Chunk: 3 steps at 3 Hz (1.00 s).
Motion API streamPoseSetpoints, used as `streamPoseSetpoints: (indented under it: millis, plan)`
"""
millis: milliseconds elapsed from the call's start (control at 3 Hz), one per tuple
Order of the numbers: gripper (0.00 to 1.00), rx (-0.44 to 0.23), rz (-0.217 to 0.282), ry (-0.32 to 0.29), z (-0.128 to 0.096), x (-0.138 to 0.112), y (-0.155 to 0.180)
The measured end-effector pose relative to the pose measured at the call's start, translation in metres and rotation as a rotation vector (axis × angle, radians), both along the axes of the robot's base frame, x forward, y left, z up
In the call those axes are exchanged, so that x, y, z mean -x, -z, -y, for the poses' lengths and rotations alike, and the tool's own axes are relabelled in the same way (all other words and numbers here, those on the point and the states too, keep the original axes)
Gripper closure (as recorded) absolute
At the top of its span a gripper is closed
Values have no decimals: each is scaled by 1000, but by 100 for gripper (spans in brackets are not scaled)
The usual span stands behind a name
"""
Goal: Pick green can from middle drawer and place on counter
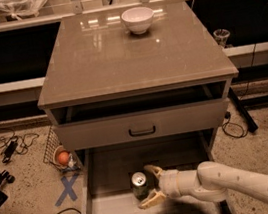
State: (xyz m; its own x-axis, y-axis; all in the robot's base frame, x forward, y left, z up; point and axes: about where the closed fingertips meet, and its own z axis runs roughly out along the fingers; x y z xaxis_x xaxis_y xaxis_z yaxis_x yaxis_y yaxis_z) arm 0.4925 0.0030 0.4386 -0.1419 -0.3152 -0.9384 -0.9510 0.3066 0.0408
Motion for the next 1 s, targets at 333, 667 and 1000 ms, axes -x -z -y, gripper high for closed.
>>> streamPoseSetpoints:
  millis: [333,667,1000]
  plan:
    - [40,-58,-20,-42,-33,4,5]
    - [72,-124,-39,-67,-63,3,-7]
    - [94,-162,-59,-62,-68,-4,-33]
